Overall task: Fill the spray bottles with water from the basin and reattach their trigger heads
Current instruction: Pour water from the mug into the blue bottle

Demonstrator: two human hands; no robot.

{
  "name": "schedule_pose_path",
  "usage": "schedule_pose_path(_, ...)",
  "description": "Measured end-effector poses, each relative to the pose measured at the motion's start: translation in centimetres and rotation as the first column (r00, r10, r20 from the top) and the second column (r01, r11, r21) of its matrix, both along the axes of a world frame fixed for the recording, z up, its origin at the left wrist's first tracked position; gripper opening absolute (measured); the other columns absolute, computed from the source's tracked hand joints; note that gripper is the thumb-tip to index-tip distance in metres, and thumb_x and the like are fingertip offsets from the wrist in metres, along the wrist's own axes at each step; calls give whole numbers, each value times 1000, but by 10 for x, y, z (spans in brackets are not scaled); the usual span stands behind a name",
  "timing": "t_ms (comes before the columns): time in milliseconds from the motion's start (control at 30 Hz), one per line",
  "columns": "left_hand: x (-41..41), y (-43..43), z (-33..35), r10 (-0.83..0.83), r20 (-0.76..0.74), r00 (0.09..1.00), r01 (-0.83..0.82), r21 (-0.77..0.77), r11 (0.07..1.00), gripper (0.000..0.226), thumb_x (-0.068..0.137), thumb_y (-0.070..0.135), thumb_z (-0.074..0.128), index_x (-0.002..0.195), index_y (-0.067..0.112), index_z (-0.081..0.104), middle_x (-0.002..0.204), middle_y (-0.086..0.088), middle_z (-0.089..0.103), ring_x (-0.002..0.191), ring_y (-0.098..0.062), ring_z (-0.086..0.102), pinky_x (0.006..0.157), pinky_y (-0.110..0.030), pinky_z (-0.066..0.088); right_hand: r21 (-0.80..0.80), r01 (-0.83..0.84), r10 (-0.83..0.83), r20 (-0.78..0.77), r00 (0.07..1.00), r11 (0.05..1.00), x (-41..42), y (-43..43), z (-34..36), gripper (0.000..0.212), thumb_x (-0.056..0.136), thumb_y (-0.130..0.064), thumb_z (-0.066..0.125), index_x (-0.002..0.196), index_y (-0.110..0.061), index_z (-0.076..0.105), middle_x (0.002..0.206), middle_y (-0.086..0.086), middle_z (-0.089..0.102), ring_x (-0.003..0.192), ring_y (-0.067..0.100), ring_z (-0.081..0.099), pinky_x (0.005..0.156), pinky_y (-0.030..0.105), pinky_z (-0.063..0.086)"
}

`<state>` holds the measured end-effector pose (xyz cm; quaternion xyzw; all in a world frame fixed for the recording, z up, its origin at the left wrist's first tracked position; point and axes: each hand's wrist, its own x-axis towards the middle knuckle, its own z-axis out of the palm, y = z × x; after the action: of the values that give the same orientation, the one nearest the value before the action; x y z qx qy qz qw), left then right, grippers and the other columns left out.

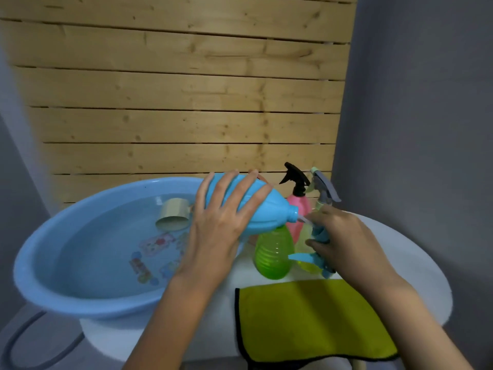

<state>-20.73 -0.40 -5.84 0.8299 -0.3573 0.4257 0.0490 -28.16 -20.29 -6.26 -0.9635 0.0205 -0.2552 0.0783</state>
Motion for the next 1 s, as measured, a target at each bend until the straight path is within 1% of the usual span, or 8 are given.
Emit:
schedule_pose_path(100, -1, 2, 1, 8, -2, 1000, -8, -22, 1000, 77, 65, 9, 64, 138, 23, 45, 141, -10, 47, 129, -33, 43, 111, -53, 26, -78, 22, -34, -146, 989, 997, -7, -12, -6, 18, 84, -25, 68, 97, -35, 61, 89, -14, 52, 94, 14, 58, 77, 29, 32)
schedule_pose_path(167, 0, 4, 0, 26, -12, 1000, -26, -16, 1000, 77, 65, 8, 61, 139, 24, 46, 140, -10, 47, 129, -33, 42, 113, -52, 23, -51, 66, -76, -237, 969, 997, -7, -17, -11, 24, 88, -14, 60, 90, -37, 52, 91, -15, 49, 97, 9, 55, 79, 30, 27)
schedule_pose_path(333, 4, 9, -2, 137, -21, 990, -137, -10, 990, 101, 46, -13, 66, 138, 23, 46, 139, -12, 47, 129, -35, 40, 115, -50, 19, -64, 165, -177, -418, 891, 984, -4, -26, -22, 32, 79, 5, 45, 87, -26, 46, 96, -4, 43, 101, 21, 54, 101, 40, 33)
schedule_pose_path(433, 8, 12, -2, 182, -38, 983, -184, -40, 982, 109, 40, -15, 72, 139, 23, 45, 137, -11, 47, 128, -34, 39, 115, -49, 20, -207, 239, -308, -447, 840, 949, -2, -31, -25, 26, 83, 3, 43, 92, -21, 49, 100, 0, 46, 100, 23, 54, 116, 49, 14)
schedule_pose_path(567, 10, 14, 0, 191, -71, 979, -196, -78, 978, 105, 41, -12, 74, 136, 22, 47, 137, -11, 47, 128, -33, 39, 114, -49, 21, -249, 247, -347, -552, 758, 937, 0, -28, -26, 33, 86, 3, 40, 103, -15, 61, 112, 3, 54, 116, 21, 50, 114, 58, -6)
schedule_pose_path(700, 9, 13, -2, 170, -83, 982, -176, -70, 982, 106, 40, -8, 77, 137, 22, 46, 136, -11, 47, 128, -33, 39, 113, -47, 21, -193, 180, -263, -670, 694, 965, 5, -15, -35, 36, 92, -2, 38, 117, -16, 60, 124, 6, 46, 129, 23, 38, 115, 52, 6)
schedule_pose_path(833, 7, 10, -4, 134, -86, 987, -141, -82, 987, 105, 42, -8, 76, 137, 23, 45, 136, -11, 47, 128, -34, 40, 113, -48, 22, -208, 116, -230, -691, 685, 971, 11, -5, -49, 35, 95, -6, 38, 121, -17, 58, 105, 3, 31, 126, 25, 34, 105, 39, 19)
schedule_pose_path(1000, 9, 14, -4, 124, -104, 987, -134, -101, 986, 106, 41, -5, 79, 137, 24, 44, 136, -10, 47, 129, -32, 39, 111, -49, 25, -248, 53, -228, -758, 611, 967, 15, 4, -58, 28, 94, -5, 40, 110, -17, 60, 102, 4, 29, 128, 27, 34, 109, 48, 14)
